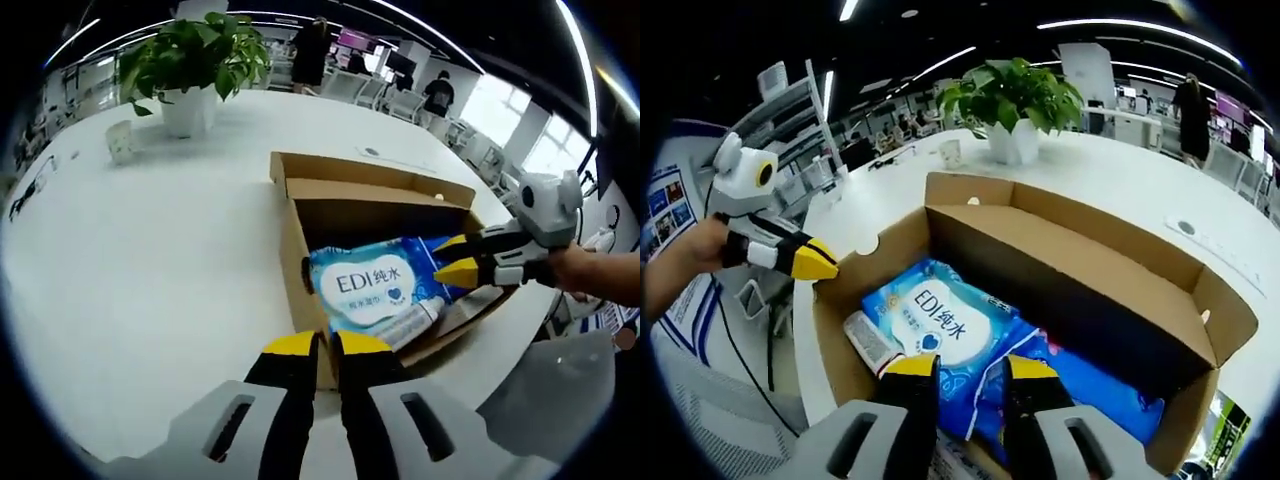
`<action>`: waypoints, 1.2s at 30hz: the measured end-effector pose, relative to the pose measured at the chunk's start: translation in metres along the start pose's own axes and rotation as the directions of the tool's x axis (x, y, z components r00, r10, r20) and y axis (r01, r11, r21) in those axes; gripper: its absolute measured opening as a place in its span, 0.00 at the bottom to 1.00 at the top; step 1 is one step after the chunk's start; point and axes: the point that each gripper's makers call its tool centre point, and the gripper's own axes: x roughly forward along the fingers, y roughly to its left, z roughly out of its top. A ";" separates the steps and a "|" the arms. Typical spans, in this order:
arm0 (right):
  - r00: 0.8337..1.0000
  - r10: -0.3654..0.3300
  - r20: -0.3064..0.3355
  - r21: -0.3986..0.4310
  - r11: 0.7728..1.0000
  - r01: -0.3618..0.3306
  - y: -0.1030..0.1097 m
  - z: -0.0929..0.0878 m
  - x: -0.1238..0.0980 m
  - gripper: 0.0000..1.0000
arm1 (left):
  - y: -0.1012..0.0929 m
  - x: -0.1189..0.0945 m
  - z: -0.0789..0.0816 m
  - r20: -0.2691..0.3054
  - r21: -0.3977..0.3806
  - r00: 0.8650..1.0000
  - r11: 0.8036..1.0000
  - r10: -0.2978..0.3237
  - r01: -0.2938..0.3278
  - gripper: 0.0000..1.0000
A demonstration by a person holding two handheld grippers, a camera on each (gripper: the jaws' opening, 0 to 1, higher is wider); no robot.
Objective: Operate the shoe box by opening the lid, removing the specified soft item, and placing it in the target area until the item is outside and the box remains undamaged.
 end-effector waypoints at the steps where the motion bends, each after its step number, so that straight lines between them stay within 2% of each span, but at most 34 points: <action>1: 1.000 -0.003 -0.005 -0.003 1.000 0.003 -0.001 0.000 0.000 0.19 | 0.000 0.000 0.000 0.002 -0.011 1.000 1.000 0.000 0.000 0.04; 5: 0.999 -0.015 -0.035 0.050 0.999 0.017 -0.004 -0.006 0.001 0.16 | 0.001 0.001 0.000 0.008 -0.019 1.000 1.000 -0.003 0.003 0.04; 11: 0.999 0.004 -0.043 0.064 0.998 -0.002 0.002 -0.012 0.010 0.15 | 0.000 0.001 0.000 0.019 -0.021 1.000 1.000 -0.001 0.001 0.04; 14: 0.999 0.010 -0.037 0.120 0.993 -0.006 0.001 -0.011 0.015 0.14 | 0.000 0.001 0.000 0.021 -0.024 1.000 1.000 0.000 0.001 0.04; 17: 1.000 0.009 -0.029 0.165 0.986 -0.004 -0.001 -0.009 0.017 0.08 | 0.000 0.001 0.000 0.024 -0.025 1.000 1.000 0.000 0.000 0.04; 19: 0.999 -0.016 -0.033 0.152 0.988 0.021 -0.006 -0.010 0.015 0.00 | 0.000 0.001 0.000 0.028 -0.028 1.000 1.000 0.000 0.001 0.04; 21: 1.000 0.002 -0.025 0.158 0.988 0.002 -0.004 -0.010 0.014 0.00 | 0.001 0.001 0.000 0.031 -0.031 1.000 1.000 0.000 0.000 0.04; 26: 1.000 -0.002 -0.014 0.087 0.996 0.003 -0.001 -0.007 0.011 0.00 | 0.000 0.001 0.000 0.032 -0.033 0.999 0.999 0.002 -0.001 0.04; 33: 1.000 0.001 0.005 0.065 0.998 -0.001 0.001 -0.003 0.005 0.00 | 0.001 0.001 0.000 0.033 -0.033 0.999 0.999 0.006 -0.005 0.04; 36: 1.000 0.009 0.023 0.030 0.999 -0.010 0.002 0.001 0.002 0.00 | 0.000 0.001 0.000 0.032 -0.036 0.999 0.999 0.007 -0.006 0.04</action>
